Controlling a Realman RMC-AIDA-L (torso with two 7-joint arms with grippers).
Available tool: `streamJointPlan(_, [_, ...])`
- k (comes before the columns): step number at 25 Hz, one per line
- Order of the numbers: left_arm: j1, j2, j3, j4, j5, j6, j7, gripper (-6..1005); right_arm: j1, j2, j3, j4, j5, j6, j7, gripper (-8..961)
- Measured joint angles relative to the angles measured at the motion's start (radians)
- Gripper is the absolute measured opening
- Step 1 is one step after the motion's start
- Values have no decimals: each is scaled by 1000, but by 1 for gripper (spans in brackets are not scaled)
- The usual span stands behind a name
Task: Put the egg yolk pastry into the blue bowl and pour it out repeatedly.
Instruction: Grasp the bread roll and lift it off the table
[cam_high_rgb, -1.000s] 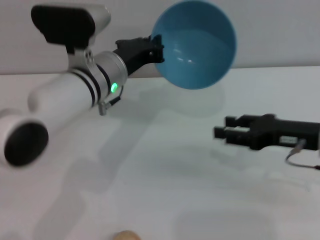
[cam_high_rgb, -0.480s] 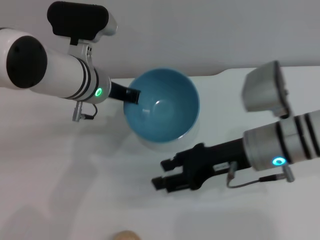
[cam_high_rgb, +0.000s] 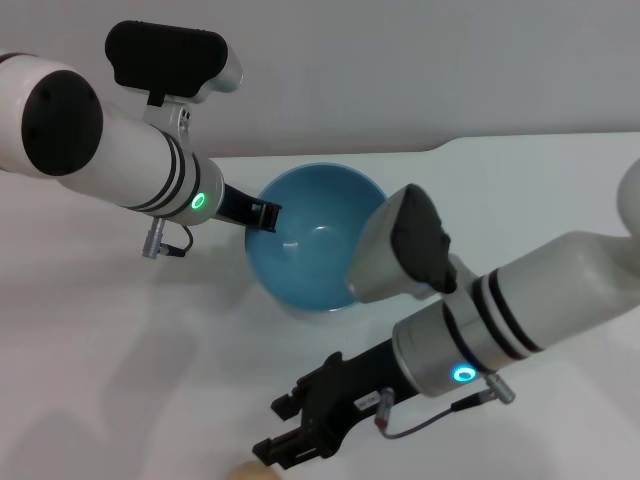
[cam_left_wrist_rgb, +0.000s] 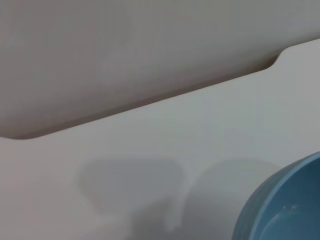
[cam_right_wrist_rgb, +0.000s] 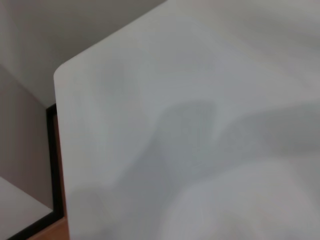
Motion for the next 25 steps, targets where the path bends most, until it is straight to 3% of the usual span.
streamJointPlan(12, [-2, -1, 12, 4, -6, 2, 2, 0, -3, 7, -122, 43, 74, 43, 33, 526])
streamJointPlan(19, [-1, -1, 12, 5, -6, 6, 3, 0, -11, 7, -134, 82, 75, 62, 33, 525])
streamJointPlan(25, [-5, -2, 11, 5, -6, 9, 6, 0, -6, 9, -199, 83, 123, 147, 25, 524])
